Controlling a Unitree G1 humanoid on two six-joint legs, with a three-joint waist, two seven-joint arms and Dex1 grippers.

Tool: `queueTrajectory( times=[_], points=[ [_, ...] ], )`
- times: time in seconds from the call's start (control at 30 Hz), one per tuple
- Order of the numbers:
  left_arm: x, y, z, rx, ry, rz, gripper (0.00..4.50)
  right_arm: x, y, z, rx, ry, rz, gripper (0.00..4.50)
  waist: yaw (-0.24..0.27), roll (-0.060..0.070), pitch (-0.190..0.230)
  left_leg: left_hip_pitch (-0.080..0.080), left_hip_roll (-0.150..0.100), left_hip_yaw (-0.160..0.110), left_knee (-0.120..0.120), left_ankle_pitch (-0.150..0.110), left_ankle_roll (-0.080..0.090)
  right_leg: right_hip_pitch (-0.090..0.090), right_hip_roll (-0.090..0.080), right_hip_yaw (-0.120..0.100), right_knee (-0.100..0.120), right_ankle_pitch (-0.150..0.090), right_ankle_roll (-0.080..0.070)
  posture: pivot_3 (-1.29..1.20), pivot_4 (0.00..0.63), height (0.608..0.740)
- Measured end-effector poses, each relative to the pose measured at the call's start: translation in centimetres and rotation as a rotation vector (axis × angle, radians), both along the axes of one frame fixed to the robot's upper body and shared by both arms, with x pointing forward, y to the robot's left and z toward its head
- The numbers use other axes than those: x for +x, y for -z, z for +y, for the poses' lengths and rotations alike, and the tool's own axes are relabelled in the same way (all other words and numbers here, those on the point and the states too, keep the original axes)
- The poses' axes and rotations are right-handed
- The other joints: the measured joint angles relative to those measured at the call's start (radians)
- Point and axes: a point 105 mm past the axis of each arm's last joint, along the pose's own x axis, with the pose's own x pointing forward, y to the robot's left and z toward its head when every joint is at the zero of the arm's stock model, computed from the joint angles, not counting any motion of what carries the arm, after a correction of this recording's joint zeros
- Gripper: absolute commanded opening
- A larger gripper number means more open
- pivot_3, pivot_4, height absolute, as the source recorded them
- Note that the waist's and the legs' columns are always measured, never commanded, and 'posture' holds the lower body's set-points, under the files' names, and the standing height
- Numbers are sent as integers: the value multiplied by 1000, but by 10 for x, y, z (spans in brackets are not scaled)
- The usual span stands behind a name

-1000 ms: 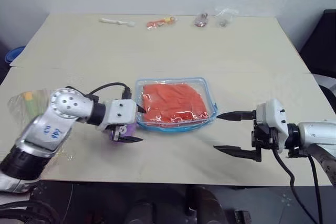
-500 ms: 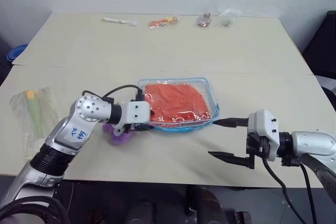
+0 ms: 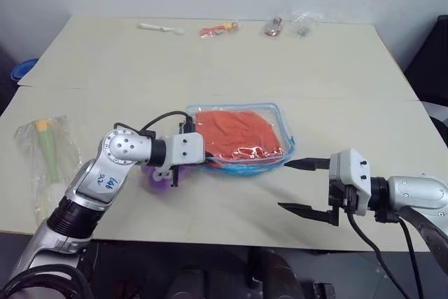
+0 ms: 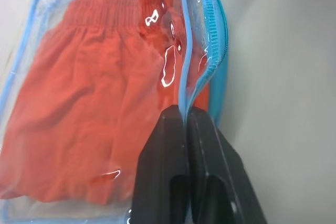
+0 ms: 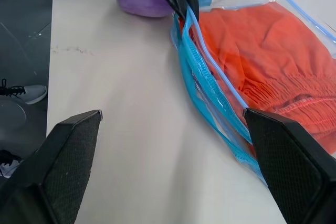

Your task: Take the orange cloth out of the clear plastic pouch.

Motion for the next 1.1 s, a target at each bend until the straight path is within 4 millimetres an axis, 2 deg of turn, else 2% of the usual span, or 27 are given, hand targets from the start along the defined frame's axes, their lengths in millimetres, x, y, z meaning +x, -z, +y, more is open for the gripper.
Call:
queueTrajectory(
  times=[0.1,0.2,0.37,0.53,0.57,0.77,0.97,1.1],
  points=[
    [-2,-11,-1,-62,-16,-22,25,5,2,-1,20,45,-11,4500,0,0,0,0,0,0,0,0,0,0,0,0,0,0,0,0,150,740],
    [1,-23,-3,-140,-67,-58,0,10,7,2,39,88,-23,3861,0,-1,-1,0,0,0,0,0,0,0,0,0,0,0,0,0,150,740],
    [3,-40,-1,-254,-136,-93,0,17,22,20,41,100,-53,2073,-2,-2,-1,0,0,0,0,0,0,0,0,0,0,0,0,0,150,740],
    [-2,-36,-4,-247,-118,-94,0,34,21,34,18,96,-144,278,-4,-1,-1,1,0,0,0,0,0,0,0,1,0,0,0,0,150,740],
    [-3,-34,-5,-243,-113,-89,0,37,18,38,13,86,-174,39,-4,-1,-1,1,0,0,0,0,0,0,0,1,0,0,0,0,150,740],
    [-4,-29,-7,-238,-107,-80,0,52,30,43,-122,60,-296,39,-2,-2,-1,2,0,-1,1,0,0,0,0,0,0,0,0,0,150,740],
    [-3,-29,-8,-247,-114,-84,0,72,32,41,-221,76,-439,1978,-6,-2,-1,1,0,-1,1,0,0,0,0,0,0,0,0,0,150,740],
    [-3,-29,-9,-251,-114,-83,0,75,38,45,-265,51,-500,1978,-4,-2,-1,2,0,-1,1,0,0,0,0,0,0,0,0,0,150,740]
  ],
)
